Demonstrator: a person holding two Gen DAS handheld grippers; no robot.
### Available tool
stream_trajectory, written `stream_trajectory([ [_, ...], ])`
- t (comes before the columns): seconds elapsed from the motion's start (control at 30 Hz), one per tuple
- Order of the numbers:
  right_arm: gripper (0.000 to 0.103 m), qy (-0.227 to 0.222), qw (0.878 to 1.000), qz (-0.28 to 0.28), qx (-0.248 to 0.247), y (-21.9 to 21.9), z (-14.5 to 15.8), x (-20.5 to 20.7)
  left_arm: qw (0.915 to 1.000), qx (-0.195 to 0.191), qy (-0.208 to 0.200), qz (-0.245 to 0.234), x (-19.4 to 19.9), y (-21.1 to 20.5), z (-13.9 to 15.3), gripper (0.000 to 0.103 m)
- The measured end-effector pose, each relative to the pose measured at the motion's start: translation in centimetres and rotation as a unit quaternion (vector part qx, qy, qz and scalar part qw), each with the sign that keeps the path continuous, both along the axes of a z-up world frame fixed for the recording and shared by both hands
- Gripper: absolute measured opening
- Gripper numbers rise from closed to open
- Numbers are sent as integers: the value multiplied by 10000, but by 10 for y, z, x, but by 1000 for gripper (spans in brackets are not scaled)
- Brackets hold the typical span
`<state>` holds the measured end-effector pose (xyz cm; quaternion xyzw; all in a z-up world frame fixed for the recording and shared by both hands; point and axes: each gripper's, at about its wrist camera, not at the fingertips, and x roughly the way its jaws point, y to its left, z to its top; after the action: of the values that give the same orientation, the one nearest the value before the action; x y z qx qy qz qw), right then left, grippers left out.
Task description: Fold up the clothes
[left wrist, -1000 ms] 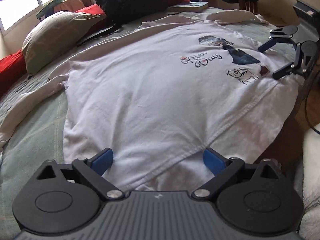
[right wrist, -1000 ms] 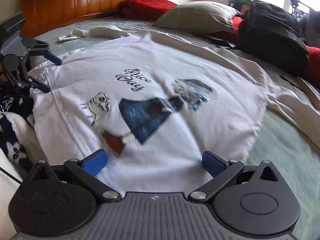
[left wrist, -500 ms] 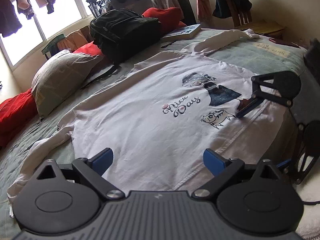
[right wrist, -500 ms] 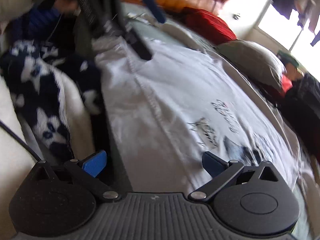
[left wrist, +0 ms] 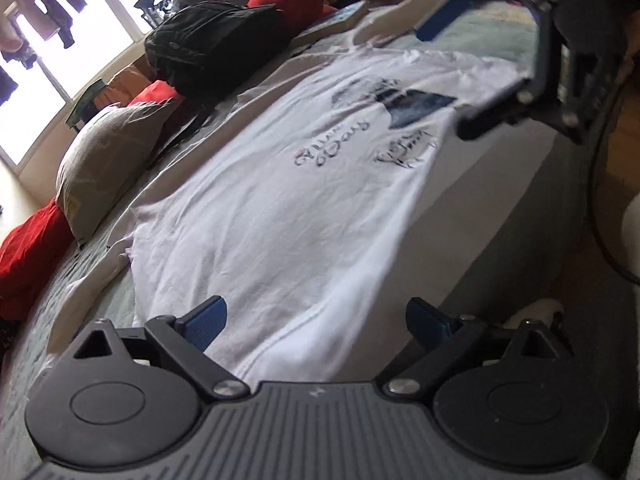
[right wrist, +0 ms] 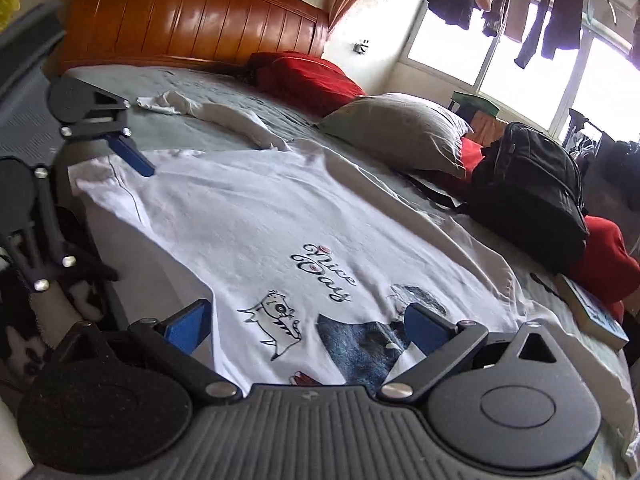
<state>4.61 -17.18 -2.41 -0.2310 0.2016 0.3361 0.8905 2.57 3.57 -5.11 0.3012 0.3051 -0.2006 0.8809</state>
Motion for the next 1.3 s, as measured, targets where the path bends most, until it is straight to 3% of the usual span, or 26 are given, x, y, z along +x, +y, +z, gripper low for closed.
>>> stream_trajectory([
  [0.07, 102, 125, 9994, 247, 226, -1, 5, -7, 9991, -391, -23, 146, 9, 13, 13, 96],
  [0.13, 92, 251, 9974, 495, 453, -2, 10, -14, 9979, -570, -32, 302, 21, 23, 23, 96],
  [0.23, 82, 677, 9850, 1315, 892, 4, 23, -23, 9974, -568, -25, 451, 37, 29, 31, 96],
  [0.33, 76, 950, 9728, 1923, 870, 22, 23, -30, 9973, -522, 5, 514, 49, 29, 34, 96],
  [0.53, 58, 881, 9753, 1946, -556, 67, -25, -25, 9967, -586, 70, 564, 55, 29, 31, 96],
  [0.7, 46, 224, 9689, 2054, -1364, 79, -50, -30, 9963, -608, 51, 605, 51, 32, 33, 96],
  [0.77, 20, 39, 9693, 1968, -1476, 80, -49, -32, 9959, -649, 63, 630, 50, 34, 34, 96],
  [0.8, 17, -52, 9693, 1925, -1529, 81, -49, -34, 9959, -670, 56, 611, 48, 35, 35, 96],
  [0.83, 4, 60, 9718, 1908, -1382, 79, -44, -33, 9958, -692, 50, 591, 46, 36, 36, 96],
  [0.93, 4, 65, 9779, 1758, -1132, 74, -35, -31, 9960, -730, 13, 522, 36, 40, 42, 96],
  [1.07, 4, 676, 9765, 1866, -834, 69, -27, -28, 9961, -781, -163, 387, 19, 45, 57, 96],
  [1.2, 2, 1663, 9572, 2260, -705, 65, -32, -25, 9954, -804, -350, 392, 13, 53, 70, 97],
  [1.3, 2, 1683, 9524, 2450, -675, 58, -24, -40, 9935, -916, -398, 555, 20, 60, 70, 97],
])
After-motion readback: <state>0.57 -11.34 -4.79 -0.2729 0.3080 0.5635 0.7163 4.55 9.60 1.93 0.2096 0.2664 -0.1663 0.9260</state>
